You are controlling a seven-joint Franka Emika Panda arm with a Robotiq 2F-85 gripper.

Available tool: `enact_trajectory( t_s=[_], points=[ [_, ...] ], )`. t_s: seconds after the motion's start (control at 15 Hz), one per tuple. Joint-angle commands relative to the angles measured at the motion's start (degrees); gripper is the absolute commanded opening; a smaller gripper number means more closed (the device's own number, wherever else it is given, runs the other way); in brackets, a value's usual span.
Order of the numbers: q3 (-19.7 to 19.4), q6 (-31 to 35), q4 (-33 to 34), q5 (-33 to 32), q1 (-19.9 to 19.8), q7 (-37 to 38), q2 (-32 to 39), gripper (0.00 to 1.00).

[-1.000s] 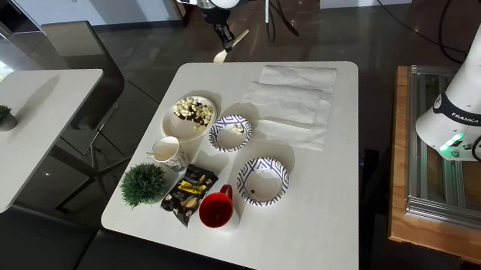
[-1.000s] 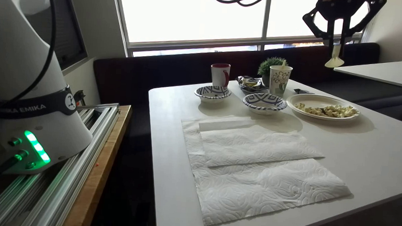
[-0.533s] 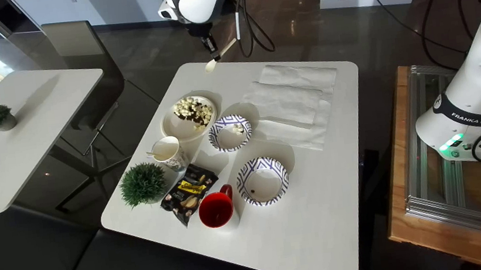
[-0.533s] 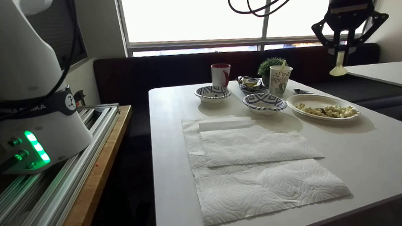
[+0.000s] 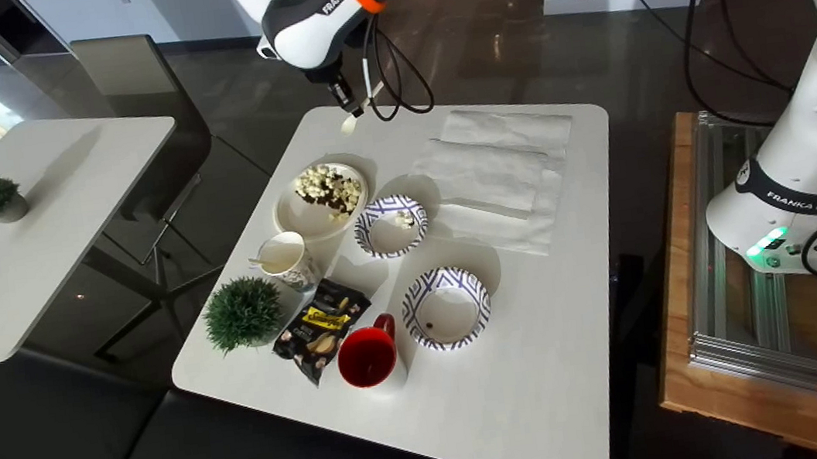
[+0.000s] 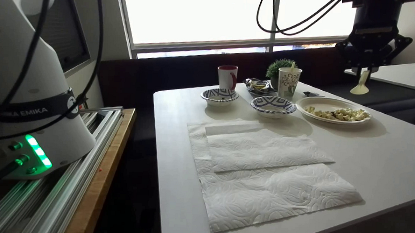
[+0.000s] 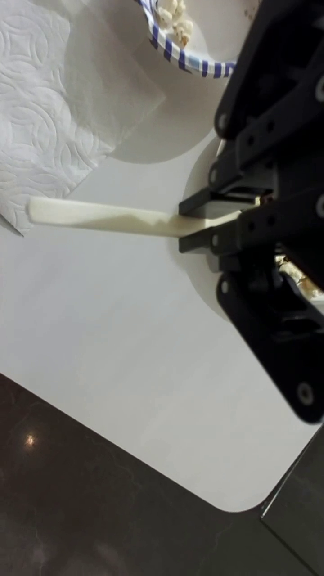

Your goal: Transfer a spoonful of contents from the white plate to the right bowl

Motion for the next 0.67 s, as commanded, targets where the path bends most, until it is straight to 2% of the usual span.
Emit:
enact_trajectory(
  t_s=[0.0,0.6],
  points=[
    [-0.5,-3.7,11.1,-4.6,1.3,1.0,8.3,0.03],
    [-2.1,-6.8,23.5,-10.9,4.7,-1.3,19.0,0.03]
  ],
)
